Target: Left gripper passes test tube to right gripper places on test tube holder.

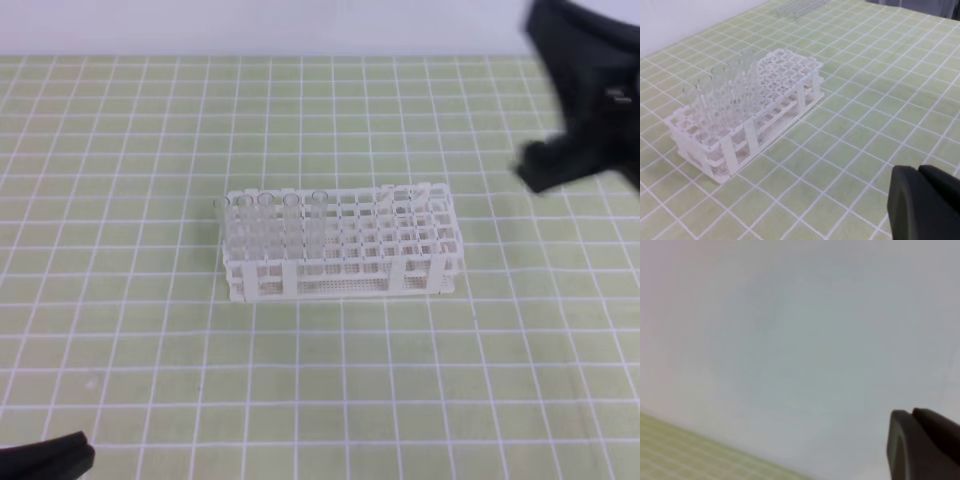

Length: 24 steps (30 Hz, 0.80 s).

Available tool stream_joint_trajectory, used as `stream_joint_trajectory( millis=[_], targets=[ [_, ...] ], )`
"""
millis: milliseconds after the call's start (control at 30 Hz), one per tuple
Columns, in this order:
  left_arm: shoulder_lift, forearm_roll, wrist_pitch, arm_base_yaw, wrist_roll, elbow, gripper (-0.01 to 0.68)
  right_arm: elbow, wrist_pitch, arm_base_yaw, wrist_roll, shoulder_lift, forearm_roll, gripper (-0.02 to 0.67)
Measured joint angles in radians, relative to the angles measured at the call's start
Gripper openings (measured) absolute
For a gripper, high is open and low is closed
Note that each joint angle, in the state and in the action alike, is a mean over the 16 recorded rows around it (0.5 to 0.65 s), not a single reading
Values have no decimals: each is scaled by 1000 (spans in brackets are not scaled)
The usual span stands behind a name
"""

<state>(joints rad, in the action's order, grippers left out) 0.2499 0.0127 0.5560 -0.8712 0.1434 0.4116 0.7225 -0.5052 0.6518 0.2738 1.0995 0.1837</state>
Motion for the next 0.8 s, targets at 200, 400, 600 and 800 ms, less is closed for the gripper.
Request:
stream_joint_trajectory(
  millis=[200, 400, 600, 800],
  targets=[
    [1, 0, -1, 0, 0, 0, -2, -84, 212, -90, 87, -255, 18, -12],
    [2, 0, -2, 1, 0, 0, -2, -183, 363, -201, 108, -447, -12, -15],
    [2, 0, -3, 1, 0, 0, -2, -289, 479, -332, 106, -598, -23, -15],
    [4, 1, -4, 1, 0, 1, -2, -419, 580, -471, 96, -742, -19, -15]
  ],
)
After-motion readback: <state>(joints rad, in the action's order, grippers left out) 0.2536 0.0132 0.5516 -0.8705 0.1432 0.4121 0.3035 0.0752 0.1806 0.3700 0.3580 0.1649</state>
